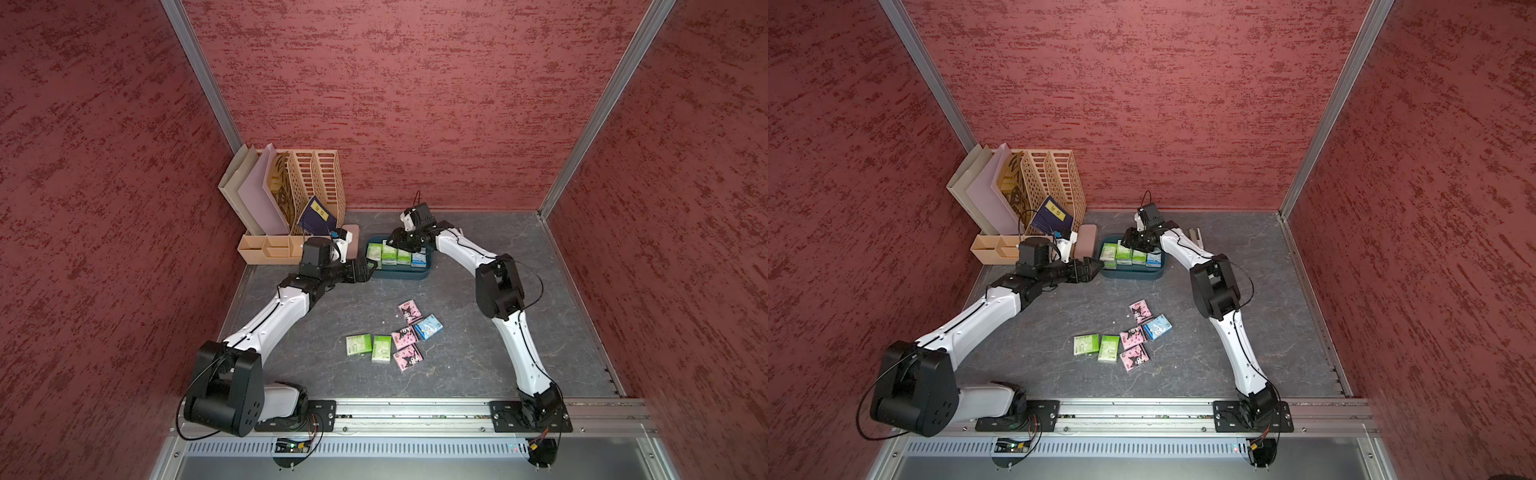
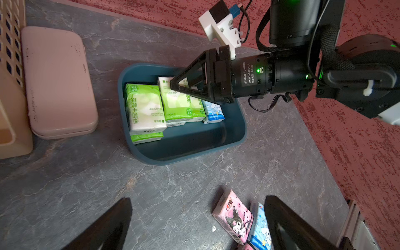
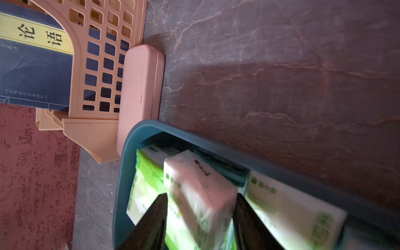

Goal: Put the pocket tissues into the storage box
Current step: Place the pocket tissues in the storage box.

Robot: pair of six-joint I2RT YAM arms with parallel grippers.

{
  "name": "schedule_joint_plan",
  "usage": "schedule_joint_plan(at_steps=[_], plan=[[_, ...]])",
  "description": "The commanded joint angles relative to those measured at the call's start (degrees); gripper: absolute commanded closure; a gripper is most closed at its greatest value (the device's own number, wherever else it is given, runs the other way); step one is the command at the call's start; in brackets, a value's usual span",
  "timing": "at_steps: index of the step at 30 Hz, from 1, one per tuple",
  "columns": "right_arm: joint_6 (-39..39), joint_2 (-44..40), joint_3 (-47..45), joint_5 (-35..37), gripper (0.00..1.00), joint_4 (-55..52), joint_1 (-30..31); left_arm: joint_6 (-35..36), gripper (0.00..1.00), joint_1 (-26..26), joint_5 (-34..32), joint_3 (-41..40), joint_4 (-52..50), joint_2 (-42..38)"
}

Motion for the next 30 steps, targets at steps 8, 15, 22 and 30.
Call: schedule_joint_plan(at_steps=[8, 15, 22, 30], plan=[[-2.8, -8.3, -1.6, 3.8, 0.41, -1.6, 0.2, -0.9, 0.0, 0.1, -1.9, -0.9, 0.8, -1.2], [-3.6, -17.0, -12.9, 5.3, 0.66, -0.1, 0.2, 0.6, 0.0, -0.5, -1.1, 0.9, -0.6, -1.6], [-3.7, -15.4, -13.7, 5.6, 0.85, -0.8, 0.2, 1.5, 0.0, -1.0, -1.0, 2.1, -2.9, -1.1], [-3.5, -7.9, -7.9, 7.4, 1.0, -2.4, 0.2, 2.4, 0.0, -1.3, -2.0, 2.6, -5.5, -1.1]])
